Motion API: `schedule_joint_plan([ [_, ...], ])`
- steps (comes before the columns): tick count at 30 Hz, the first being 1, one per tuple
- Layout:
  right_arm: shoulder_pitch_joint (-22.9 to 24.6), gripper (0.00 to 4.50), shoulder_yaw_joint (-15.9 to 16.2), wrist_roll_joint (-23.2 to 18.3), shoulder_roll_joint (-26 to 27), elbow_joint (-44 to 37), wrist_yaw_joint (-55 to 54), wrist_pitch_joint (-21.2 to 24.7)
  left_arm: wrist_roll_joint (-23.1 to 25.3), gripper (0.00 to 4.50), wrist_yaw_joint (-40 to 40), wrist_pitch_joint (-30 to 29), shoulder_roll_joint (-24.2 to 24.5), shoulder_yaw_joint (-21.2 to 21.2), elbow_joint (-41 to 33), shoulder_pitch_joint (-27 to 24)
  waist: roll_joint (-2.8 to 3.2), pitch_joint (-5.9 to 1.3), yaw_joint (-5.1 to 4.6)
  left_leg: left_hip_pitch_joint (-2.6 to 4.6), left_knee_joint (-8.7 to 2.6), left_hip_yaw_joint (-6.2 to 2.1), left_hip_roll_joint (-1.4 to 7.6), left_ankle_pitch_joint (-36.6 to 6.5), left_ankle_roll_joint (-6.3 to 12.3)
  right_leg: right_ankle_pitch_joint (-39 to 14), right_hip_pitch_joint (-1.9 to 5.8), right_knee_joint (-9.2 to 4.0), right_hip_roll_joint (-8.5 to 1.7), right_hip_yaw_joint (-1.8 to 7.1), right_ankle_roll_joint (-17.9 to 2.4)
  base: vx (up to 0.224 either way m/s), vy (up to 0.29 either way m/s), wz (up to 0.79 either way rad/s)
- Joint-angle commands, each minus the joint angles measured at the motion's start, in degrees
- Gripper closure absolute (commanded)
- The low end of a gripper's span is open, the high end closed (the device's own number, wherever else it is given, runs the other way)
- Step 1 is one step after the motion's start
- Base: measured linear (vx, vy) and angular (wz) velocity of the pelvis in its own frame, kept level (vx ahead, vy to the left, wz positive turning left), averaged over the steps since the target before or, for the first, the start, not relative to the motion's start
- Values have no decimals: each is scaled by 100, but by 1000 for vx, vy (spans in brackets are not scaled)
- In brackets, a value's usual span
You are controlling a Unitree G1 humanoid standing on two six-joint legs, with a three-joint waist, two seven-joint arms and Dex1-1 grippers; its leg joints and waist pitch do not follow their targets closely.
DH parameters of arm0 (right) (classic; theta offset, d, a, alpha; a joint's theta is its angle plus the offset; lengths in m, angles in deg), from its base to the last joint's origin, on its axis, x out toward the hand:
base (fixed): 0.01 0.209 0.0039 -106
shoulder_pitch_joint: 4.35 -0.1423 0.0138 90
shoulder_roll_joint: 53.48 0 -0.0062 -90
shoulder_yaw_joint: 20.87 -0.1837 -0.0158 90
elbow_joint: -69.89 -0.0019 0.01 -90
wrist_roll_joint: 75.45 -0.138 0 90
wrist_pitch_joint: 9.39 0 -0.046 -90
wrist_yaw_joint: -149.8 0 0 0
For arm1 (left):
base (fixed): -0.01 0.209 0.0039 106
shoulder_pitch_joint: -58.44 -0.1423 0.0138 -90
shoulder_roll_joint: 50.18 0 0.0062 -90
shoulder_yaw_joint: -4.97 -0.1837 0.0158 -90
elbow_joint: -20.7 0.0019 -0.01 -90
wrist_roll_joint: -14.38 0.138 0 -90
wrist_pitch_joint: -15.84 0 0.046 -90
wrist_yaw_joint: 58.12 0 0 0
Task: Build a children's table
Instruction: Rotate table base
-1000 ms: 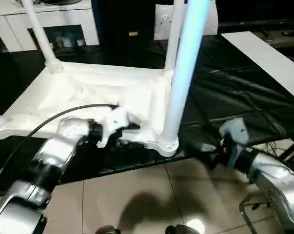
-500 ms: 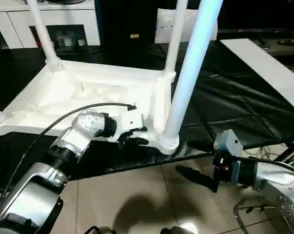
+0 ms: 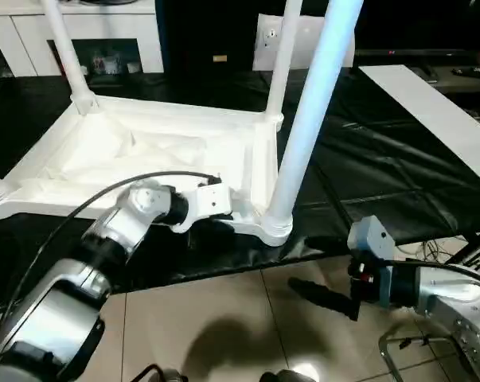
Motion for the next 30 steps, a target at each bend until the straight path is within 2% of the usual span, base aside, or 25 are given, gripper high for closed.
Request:
schedule_joint_plan([
  [1,-22,0,-35,71,-9,-23,-39,-61,53,404,155,-300,-58,59,112,19,10,-353,43,-36,-404,-41,84,-1235,206,-2687,296,-569,-372,185,-447,0,0,0],
  [2,-2,0,-50,72,6,-26,-53,-70,-8,411,134,-463,-101,108,84,23,-28,-364,30,-14,-390,-29,86,-1265,205,-2662,287,-575,-358,186,-481,0,0,0],
  [3,29,0,-58,85,33,-36,-88,-91,-58,416,138,-599,-130,153,53,16,28,-351,42,-12,-395,-36,84,-1279,199,-2661,282,-571,-368,189,-512,0,0,0],
  [4,59,0,-63,105,60,-50,-133,-112,-84,420,168,-695,-143,186,37,13,5,-355,30,-23,-391,-30,75,-1295,206,-2662,293,-587,-362,186,-522,0,0,0],
  [5,76,0,-73,123,76,-55,-170,-132,-77,423,228,-769,-148,203,27,23,30,-353,35,-23,-400,-40,75,-1292,202,-2641,299,-576,-361,183,-538,0,0,0],
  [7,109,0,-98,164,110,-55,-251,-181,-89,427,451,-904,-190,303,31,49,8,-364,10,-35,-395,-35,71,-1275,206,-2554,310,-572,-349,177,-560,0,0,0],
  [10,142,0,-110,178,163,-55,-347,-194,-146,436,823,-1062,-262,515,16,36,51,-360,-22,-41,-389,-38,64,-1273,235,-2442,319,-566,-338,174,-613,0,0,0],
  [13,75,0,-149,172,175,-34,-413,-161,-178,443,1120,-1089,-309,707,-44,19,23,-351,-80,-70,-387,-41,48,-1242,268,-2356,338,-565,-320,163,-629,0,0,0],
  [14,71,0,-146,193,178,-31,-430,-170,-174,445,1159,-1050,-305,720,-42,13,37,-350,-102,-86,-389,-47,46,-1202,286,-2325,346,-558,-318,162,-620,0,0,0],
  [19,78,0,-105,297,214,-43,-575,-230,92,449,1537,-115,-201,655,173,36,48,-364,-112,-59,-377,-28,55,-1170,366,-2129,320,-569,-299,169,-655,0,0,0],
  [20,80,0,-103,317,226,-55,-618,-227,181,449,1589,232,-145,590,216,40,60,-375,-106,-60,-384,-33,71,-1110,369,-1910,327,-542,-300,170,-707,0,0,0],
  [23,89,0,-92,343,250,-70,-686,-239,215,449,1603,492,-90,596,190,5,96,-388,-90,-53,-389,-36,114,-968,371,-1247,331,-472,-319,178,-965,0,0,0],
  [24,98,0,-90,361,292,-84,-769,-251,72,417,1528,530,-78,738,61,-75,96,-391,-92,-53,-390,-32,116,-944,375,-1157,339,-462,-323,176,-1016,0,0,0],
  [25,98,0,-91,363,296,-85,-779,-252,61,417,1531,529,-76,751,49,-82,97,-390,-86,-54,-390,-27,119,-924,373,-1050,346,-447,-336,174,-1095,0,0,0],
  [26,103,0,-98,371,324,-90,-831,-258,-13,384,1499,636,-63,817,-29,-130,103,-390,-83,-46,-396,-28,134,-929,370,-974,344,-438,-347,176,-1152,0,0,0],
  [27,110,0,-107,379,354,-95,-864,-260,-119,384,1409,731,-64,870,-63,-171,100,-384,-87,-51,-395,-24,130,-936,372,-958,343,-440,-340,176,-1162,0,0,0],
  [28,121,0,-126,384,435,-109,-959,-248,-345,381,1332,844,-73,1022,-170,-287,69,-389,-82,-47,-393,-20,128,-923,366,-933,356,-432,-351,178,-1191,0,0,0],
  [29,122,0,-129,383,447,-110,-973,-245,-384,371,1310,849,-77,1046,-190,-305,97,-379,-72,-38,-403,-16,140,-942,354,-930,341,-431,-361,183,-1248,0,0,0],
  [30,122,0,-136,377,490,-113,-1021,-234,-536,358,1216,839,-94,1134,-277,-376,81,-372,-75,-30,-408,-11,147,-975,342,-965,336,-435,-364,184,-1257,0,0,0],
])
